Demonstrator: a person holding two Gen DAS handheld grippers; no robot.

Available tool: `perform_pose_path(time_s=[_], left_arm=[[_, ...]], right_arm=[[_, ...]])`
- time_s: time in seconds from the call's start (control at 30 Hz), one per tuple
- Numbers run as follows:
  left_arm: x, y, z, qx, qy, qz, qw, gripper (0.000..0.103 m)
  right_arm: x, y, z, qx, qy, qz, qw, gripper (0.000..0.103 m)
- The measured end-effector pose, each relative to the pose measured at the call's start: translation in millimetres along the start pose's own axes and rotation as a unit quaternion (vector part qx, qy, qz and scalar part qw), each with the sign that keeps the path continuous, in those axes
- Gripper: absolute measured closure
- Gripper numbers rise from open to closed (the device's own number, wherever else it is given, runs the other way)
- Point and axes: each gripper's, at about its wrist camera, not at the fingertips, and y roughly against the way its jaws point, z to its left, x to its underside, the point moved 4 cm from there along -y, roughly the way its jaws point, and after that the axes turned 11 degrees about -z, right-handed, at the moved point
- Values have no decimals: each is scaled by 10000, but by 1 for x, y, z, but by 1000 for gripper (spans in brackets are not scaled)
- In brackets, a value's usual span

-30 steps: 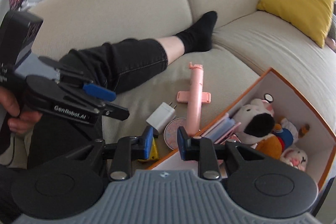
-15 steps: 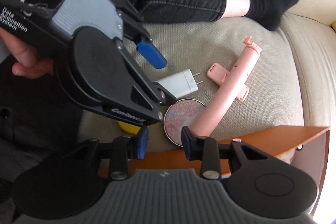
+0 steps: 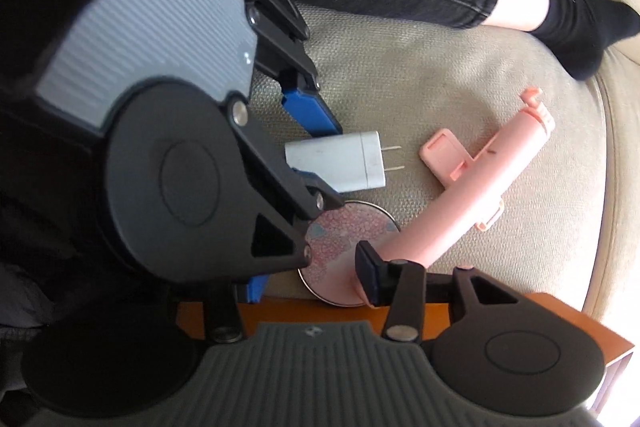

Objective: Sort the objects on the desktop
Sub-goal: 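Grasp the white charger plug with the left tool while the right tool moves to the pink compact mirror, then lift the charger plug with the left tool while the right tool grasps the compact mirror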

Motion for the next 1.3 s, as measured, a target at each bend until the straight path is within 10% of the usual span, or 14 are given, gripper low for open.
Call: perform_pose_path(time_s=[0.7, 1.3], left_arm=[[31, 52, 13, -184, 211, -670, 9974, 64], [19, 73, 18, -81, 530, -1060, 9929, 64]], right_arm=[[-8, -43, 10, 650, 891, 880, 9900, 24], [-18, 45, -18, 422, -4, -605, 9973, 34]])
